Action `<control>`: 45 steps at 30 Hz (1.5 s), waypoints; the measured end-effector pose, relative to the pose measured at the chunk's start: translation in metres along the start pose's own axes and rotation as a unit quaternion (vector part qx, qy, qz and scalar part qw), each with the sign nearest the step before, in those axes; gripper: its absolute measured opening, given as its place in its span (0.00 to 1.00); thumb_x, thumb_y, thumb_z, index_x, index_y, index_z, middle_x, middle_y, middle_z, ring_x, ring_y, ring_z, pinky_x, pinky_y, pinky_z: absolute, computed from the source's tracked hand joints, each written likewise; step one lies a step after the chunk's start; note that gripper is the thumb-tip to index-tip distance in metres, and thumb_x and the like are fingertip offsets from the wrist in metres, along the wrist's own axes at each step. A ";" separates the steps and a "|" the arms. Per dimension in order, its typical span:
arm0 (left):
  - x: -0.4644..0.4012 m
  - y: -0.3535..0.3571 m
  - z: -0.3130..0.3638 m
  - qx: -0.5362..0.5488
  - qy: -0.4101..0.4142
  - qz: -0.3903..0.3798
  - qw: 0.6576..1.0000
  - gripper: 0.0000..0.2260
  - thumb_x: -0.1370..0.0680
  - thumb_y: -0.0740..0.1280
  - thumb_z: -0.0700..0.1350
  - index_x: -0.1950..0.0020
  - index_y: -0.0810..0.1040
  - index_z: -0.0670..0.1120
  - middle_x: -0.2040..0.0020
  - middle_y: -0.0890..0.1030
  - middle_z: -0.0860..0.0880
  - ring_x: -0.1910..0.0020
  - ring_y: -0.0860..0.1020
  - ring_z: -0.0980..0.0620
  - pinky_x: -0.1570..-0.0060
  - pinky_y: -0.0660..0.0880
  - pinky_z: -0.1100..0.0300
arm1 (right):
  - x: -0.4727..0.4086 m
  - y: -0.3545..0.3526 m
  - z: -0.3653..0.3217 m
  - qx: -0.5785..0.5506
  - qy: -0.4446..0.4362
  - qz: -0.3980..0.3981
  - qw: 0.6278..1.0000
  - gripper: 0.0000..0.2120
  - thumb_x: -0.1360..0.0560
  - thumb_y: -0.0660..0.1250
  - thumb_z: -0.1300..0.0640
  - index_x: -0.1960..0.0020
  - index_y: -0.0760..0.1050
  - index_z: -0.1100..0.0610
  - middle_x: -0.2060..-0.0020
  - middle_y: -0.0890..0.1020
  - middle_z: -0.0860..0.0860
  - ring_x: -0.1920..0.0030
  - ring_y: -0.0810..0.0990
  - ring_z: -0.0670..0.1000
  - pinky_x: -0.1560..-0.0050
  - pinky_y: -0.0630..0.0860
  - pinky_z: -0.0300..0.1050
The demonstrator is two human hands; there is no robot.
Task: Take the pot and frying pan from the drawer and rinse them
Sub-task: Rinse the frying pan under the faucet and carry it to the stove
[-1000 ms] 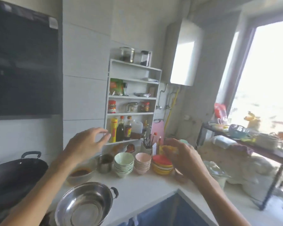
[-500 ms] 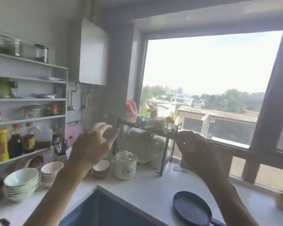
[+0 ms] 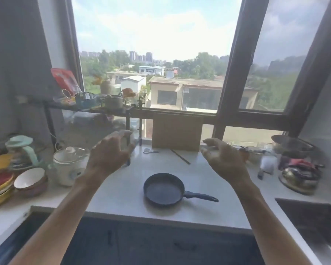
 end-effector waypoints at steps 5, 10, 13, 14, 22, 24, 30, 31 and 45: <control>-0.055 0.108 -0.045 0.093 0.037 -0.048 0.994 0.11 0.23 0.64 0.50 0.41 0.78 0.53 0.44 0.82 0.52 0.49 0.79 0.52 0.45 0.76 0.51 | -0.035 0.073 0.067 -0.053 0.055 -0.061 0.995 0.09 0.25 0.66 0.56 0.45 0.79 0.50 0.49 0.82 0.46 0.49 0.80 0.43 0.47 0.74 0.36; -0.086 0.213 -0.108 0.153 0.033 -0.208 0.966 0.13 0.26 0.63 0.53 0.43 0.79 0.54 0.46 0.82 0.54 0.49 0.80 0.56 0.43 0.76 0.51 | -0.052 0.154 0.122 -0.165 0.157 -0.101 0.968 0.07 0.25 0.67 0.58 0.48 0.80 0.52 0.50 0.83 0.43 0.49 0.81 0.39 0.53 0.74 0.29; -0.097 0.268 -0.149 0.147 0.002 -0.284 0.947 0.15 0.26 0.62 0.53 0.40 0.78 0.53 0.45 0.82 0.53 0.48 0.80 0.53 0.42 0.76 0.49 | -0.053 0.197 0.160 -0.182 0.223 -0.120 0.950 0.07 0.25 0.67 0.59 0.48 0.80 0.53 0.51 0.84 0.44 0.50 0.81 0.38 0.55 0.72 0.26; -0.097 0.279 -0.157 0.151 -0.011 -0.295 0.944 0.15 0.25 0.64 0.51 0.39 0.77 0.52 0.46 0.82 0.52 0.48 0.80 0.53 0.42 0.76 0.50 | -0.053 0.206 0.168 -0.182 0.232 -0.123 0.948 0.07 0.25 0.67 0.59 0.49 0.80 0.52 0.52 0.84 0.44 0.50 0.81 0.39 0.54 0.72 0.27; -0.091 0.381 -0.231 0.158 -0.100 -0.323 0.928 0.15 0.23 0.65 0.45 0.36 0.74 0.52 0.41 0.77 0.51 0.45 0.77 0.52 0.46 0.74 0.58 | -0.067 0.293 0.263 -0.150 0.270 -0.176 0.935 0.09 0.28 0.70 0.63 0.53 0.80 0.49 0.49 0.82 0.44 0.48 0.81 0.44 0.45 0.72 0.34; -0.085 0.404 -0.250 0.135 -0.135 -0.347 0.918 0.16 0.23 0.65 0.47 0.35 0.73 0.53 0.38 0.76 0.48 0.42 0.76 0.49 0.43 0.74 0.54 | -0.072 0.314 0.288 -0.091 0.251 -0.220 0.938 0.12 0.30 0.70 0.63 0.52 0.79 0.47 0.43 0.78 0.46 0.43 0.76 0.42 0.43 0.66 0.32; -0.081 0.443 -0.267 0.128 -0.149 -0.410 0.891 0.13 0.24 0.67 0.45 0.47 0.74 0.63 0.43 0.78 0.51 0.50 0.80 0.51 0.46 0.74 0.59 | -0.090 0.353 0.324 0.073 0.194 -0.261 0.943 0.14 0.34 0.71 0.57 0.50 0.78 0.47 0.45 0.81 0.49 0.44 0.78 0.51 0.39 0.64 0.47; -0.083 0.445 -0.267 0.137 -0.154 -0.405 0.891 0.16 0.25 0.67 0.42 0.51 0.73 0.65 0.46 0.78 0.52 0.54 0.80 0.55 0.49 0.74 0.67 | -0.094 0.353 0.324 0.081 0.195 -0.273 0.939 0.14 0.34 0.71 0.56 0.50 0.77 0.47 0.50 0.82 0.49 0.48 0.79 0.52 0.41 0.67 0.48; -0.138 0.444 -0.141 0.240 -0.052 -0.406 0.880 0.21 0.30 0.68 0.36 0.45 0.80 0.60 0.46 0.82 0.54 0.47 0.80 0.55 0.41 0.73 0.62 | -0.067 0.201 0.320 0.082 0.287 -0.195 0.934 0.11 0.36 0.73 0.51 0.55 0.76 0.42 0.57 0.82 0.37 0.54 0.80 0.43 0.53 0.73 0.41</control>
Point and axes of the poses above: each hand's wrist, its own x-axis away from the middle knuckle, its own y-axis out of the palm, z = x × y, the point moved 3 cm from there along -x, towards the middle knuckle
